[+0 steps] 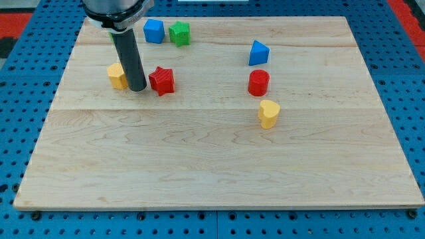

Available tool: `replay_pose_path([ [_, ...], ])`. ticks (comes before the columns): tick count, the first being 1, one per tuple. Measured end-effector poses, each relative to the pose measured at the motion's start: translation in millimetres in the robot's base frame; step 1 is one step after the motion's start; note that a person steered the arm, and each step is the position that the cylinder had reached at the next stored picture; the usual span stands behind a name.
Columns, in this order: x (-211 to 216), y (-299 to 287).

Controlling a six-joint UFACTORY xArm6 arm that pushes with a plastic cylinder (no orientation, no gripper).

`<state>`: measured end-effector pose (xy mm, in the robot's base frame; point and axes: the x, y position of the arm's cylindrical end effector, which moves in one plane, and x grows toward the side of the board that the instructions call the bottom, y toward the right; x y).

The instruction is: Place the red star in between the red circle and yellow hexagon

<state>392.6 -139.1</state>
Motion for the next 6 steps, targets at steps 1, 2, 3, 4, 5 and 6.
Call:
replay_pose_path([
  [1,-5,0],
  [2,-11,7],
  [3,-11,17],
  [4,-12,19],
  [5,-15,21],
  [6,-24,52],
])
